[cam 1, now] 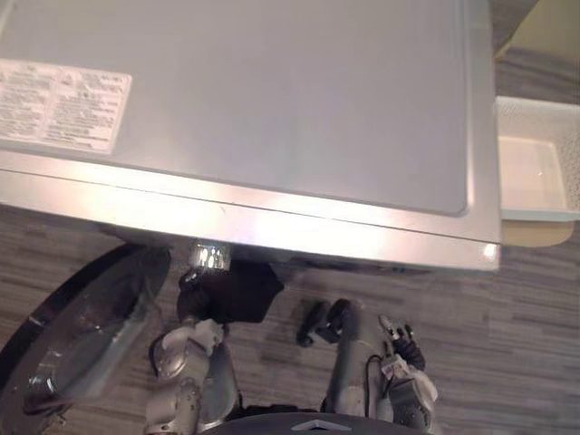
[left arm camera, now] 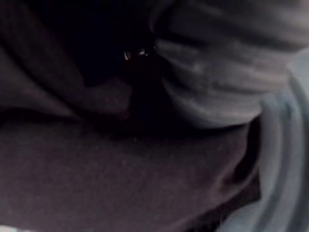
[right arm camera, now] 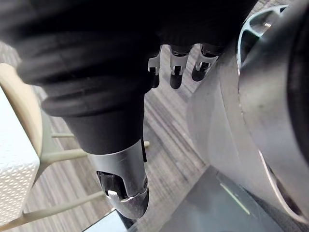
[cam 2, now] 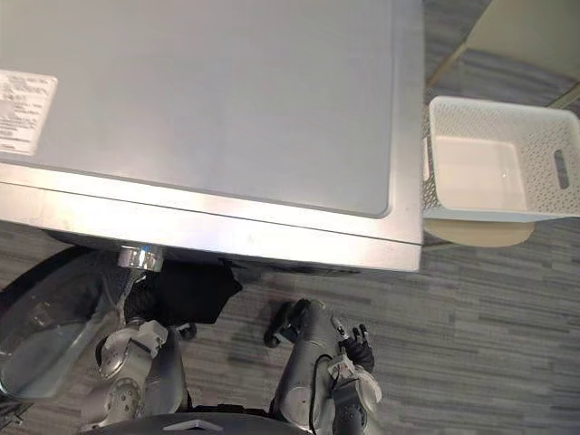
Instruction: Pick up the laundry basket with both hands and put the clothes into the washing machine.
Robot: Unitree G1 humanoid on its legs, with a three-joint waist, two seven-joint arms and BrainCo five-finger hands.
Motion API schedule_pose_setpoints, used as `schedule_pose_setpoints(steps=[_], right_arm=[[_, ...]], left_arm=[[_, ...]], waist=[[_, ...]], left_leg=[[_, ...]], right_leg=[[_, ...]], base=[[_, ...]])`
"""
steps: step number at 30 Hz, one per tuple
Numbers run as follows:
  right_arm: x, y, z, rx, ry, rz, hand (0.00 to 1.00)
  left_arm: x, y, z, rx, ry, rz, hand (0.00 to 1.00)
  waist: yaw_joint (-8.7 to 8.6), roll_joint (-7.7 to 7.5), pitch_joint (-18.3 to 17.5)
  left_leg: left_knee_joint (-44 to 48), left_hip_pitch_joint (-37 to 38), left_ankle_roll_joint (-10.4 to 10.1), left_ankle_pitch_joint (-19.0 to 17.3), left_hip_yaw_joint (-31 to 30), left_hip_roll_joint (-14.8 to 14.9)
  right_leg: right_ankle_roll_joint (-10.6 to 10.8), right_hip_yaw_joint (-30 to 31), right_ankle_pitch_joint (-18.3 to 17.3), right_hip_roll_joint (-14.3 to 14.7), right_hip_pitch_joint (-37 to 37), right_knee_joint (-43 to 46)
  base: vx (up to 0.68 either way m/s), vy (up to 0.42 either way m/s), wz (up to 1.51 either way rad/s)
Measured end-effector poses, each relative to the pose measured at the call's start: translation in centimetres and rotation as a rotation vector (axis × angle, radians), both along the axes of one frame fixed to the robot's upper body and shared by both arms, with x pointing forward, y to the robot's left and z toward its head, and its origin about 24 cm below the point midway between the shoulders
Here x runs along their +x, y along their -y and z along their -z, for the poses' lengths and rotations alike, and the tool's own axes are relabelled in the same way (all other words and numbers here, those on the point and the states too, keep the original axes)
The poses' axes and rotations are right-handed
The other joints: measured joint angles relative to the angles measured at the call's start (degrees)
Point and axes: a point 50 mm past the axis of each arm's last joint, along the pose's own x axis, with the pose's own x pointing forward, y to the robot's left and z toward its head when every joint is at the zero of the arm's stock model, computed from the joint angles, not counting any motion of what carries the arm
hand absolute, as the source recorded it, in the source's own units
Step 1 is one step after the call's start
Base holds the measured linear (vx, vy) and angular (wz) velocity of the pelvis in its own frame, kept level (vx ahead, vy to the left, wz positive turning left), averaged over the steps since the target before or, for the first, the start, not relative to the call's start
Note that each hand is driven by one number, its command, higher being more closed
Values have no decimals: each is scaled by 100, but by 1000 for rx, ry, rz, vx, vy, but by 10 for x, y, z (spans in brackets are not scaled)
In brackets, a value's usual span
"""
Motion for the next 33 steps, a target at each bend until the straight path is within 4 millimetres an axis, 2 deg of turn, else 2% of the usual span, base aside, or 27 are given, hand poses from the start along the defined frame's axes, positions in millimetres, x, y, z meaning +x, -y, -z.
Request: schedule_pose_setpoints(steps=[5, 7, 8, 10, 11, 13, 15, 16, 19, 23, 24, 28, 31, 33], right_arm=[[12, 7, -11, 0, 65, 53, 0], [14, 8, -14, 17, 96, 75, 0], [14, 8, -15, 18, 101, 78, 0], [14, 8, -13, 20, 95, 80, 0], [13, 9, -13, 27, 95, 84, 0], [11, 4, -6, 69, 78, 96, 0], [10, 3, -4, 91, 76, 103, 0], [7, 3, 0, 109, 65, 119, 0], [4, 2, 4, 133, 61, 141, 0], [1, 2, 6, 159, 74, 151, 0], [0, 2, 7, 166, 78, 151, 0], [-2, 3, 5, 189, 107, 166, 0], [-3, 6, 1, 160, 147, 161, 0], [2, 1, -2, 149, 170, 111, 0]], left_arm=[[46, 5, -30, -22, 113, -14, 100], [75, -4, -53, -42, 184, -73, 100], [82, -7, -60, -39, 202, -86, 100], [115, -27, -98, 21, 296, -137, 100], [124, -34, -112, 44, 330, -144, 100], [152, -61, -184, 152, 487, -189, 100], [158, -76, -217, 192, 586, -232, 100], [160, -75, -232, 207, 626, -221, 100], [161, -73, -255, 301, 690, -192, 100], [165, -72, -271, 485, 694, -177, 100], [164, -73, -274, 541, 693, -186, 0], [159, -78, -282, 762, 704, -328, 0], [157, -71, -284, 1178, 720, -423, 0], [159, -53, -287, 1548, 764, -420, 0]], waist=[[-22, -33, 261], [-80, -106, 358], [-112, -132, 373], [-175, -191, 404], [-202, -209, 413], [-325, -311, 456], [-421, -324, 460], [-407, -363, 478], [-322, -407, 472], [-285, -435, 461], [-285, -437, 463], [-285, -438, 463], [-291, -441, 462], [-238, -446, 459]], left_leg=[[660, -782, 2, -147, -269, 136], [868, -1052, -8, -168, -278, 203], [912, -1117, -8, -167, -278, 223], [1074, -1387, -15, -168, -286, 392], [1098, -1458, -14, -160, -295, 422], [1138, -1713, -10, -79, -270, 512], [1193, -1892, -15, -58, -297, 595], [1209, -2036, -25, 10, -308, 629], [1261, -2254, -29, 101, -385, 748], [1263, -2458, 18, 153, -349, 792], [1250, -2493, 24, 165, -325, 791], [1028, -2606, 113, 321, -240, 772], [1011, -2678, 151, 349, -240, 707], [1011, -2762, 234, 415, -258, 680]], right_leg=[[-95, 155, -133, 7, -712, 634], [-112, 290, -139, 27, -1056, 845], [-119, 322, -135, 40, -1142, 883], [-199, 420, -69, 199, -1479, 963], [-225, 430, -43, 229, -1558, 970], [-292, 505, 74, 330, -1889, 982], [-322, 511, 145, 411, -2064, 972], [-377, 525, 214, 446, -2229, 973], [-459, 512, 365, 590, -2417, 925], [-468, 677, 457, 770, -2721, 840], [-468, 756, 458, 840, -2804, 811], [-426, 810, 607, 991, -2927, 428], [-401, 822, 917, 997, -2917, 289], [-402, 806, 1044, 982, -2920, 235]], base=[[-113, -18, -7], [-132, -12, -19], [-138, -14, -24], [-136, -18, -37], [-119, -20, -36], [-118, -35, -29], [-84, -25, -26], [-51, -17, -21], [-107, -46, -22], [-156, -47, -18], [-177, -60, -19], [-109, -23, -16], [-31, -6, 10], [-10, 0, 14]])
